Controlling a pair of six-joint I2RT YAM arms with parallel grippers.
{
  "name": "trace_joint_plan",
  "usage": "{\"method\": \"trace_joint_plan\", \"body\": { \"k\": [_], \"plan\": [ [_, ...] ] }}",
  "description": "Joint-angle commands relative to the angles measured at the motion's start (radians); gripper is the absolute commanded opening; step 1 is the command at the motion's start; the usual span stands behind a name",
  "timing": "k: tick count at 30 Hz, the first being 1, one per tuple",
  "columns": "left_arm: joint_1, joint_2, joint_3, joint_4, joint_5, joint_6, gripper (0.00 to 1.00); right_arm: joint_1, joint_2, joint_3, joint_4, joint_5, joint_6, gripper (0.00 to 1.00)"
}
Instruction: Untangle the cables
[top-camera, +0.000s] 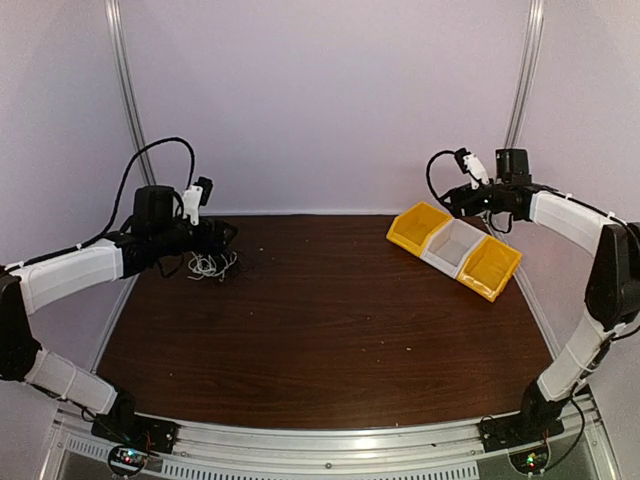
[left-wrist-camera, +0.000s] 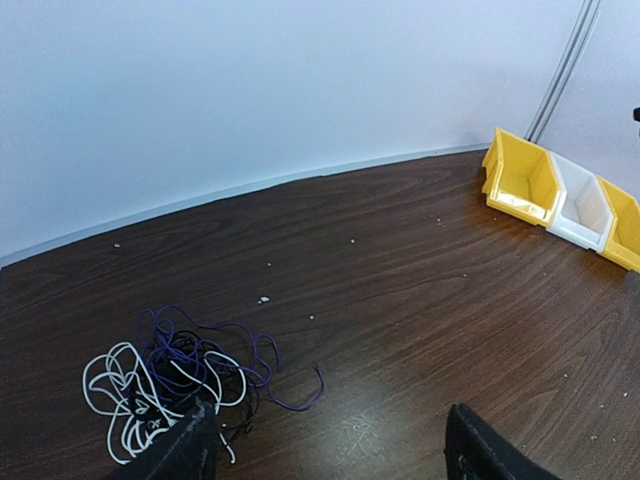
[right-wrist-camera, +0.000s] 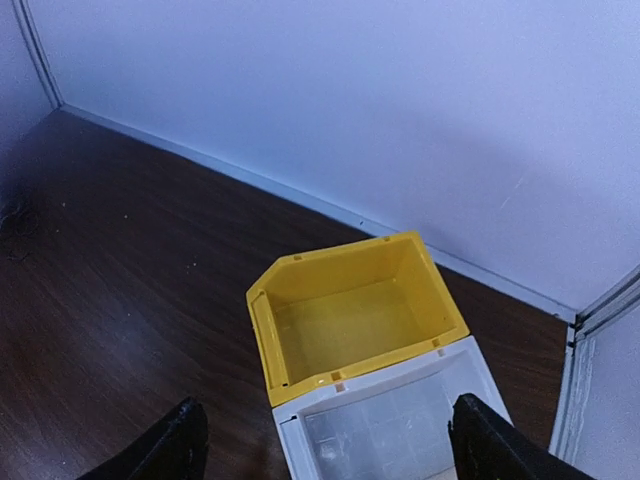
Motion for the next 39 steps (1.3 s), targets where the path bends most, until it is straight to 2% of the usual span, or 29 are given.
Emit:
{"method": "trace_joint_plan", "body": {
  "k": [1, 3, 6, 11, 29, 34, 39],
  "plan": [
    [-0.008, 0.008, 0.027, 0.064, 0.044, -0.022, 0.8, 0.066, 0.127, 0.102, -0.188, 0.084, -0.088, 0.79],
    [-0.01, 0.01, 0.031, 0.064, 0.054, -0.022, 0.8, 0.077, 0.191, 0.156, -0.246, 0.103, -0.122, 0.72],
    [-0.014, 0.017, 0.041, 0.049, 0.07, -0.021, 0.8, 0.084, 0.266, 0.205, -0.31, 0.127, -0.164, 0.66],
    [-0.02, 0.014, 0.045, 0.042, 0.068, -0.014, 0.79, 0.085, 0.335, 0.215, -0.367, 0.14, -0.191, 0.65],
    [-0.048, 0.052, 0.073, 0.007, 0.107, -0.004, 0.79, 0.101, 0.47, 0.225, -0.408, 0.183, -0.201, 0.63],
    [-0.047, 0.054, 0.076, 0.006, 0.127, -0.003, 0.79, 0.113, 0.487, 0.224, -0.408, 0.194, -0.213, 0.59],
    [-0.048, 0.054, 0.077, 0.006, 0.124, -0.003, 0.79, 0.153, 0.478, 0.214, -0.417, 0.211, -0.25, 0.46]
  ]
}}
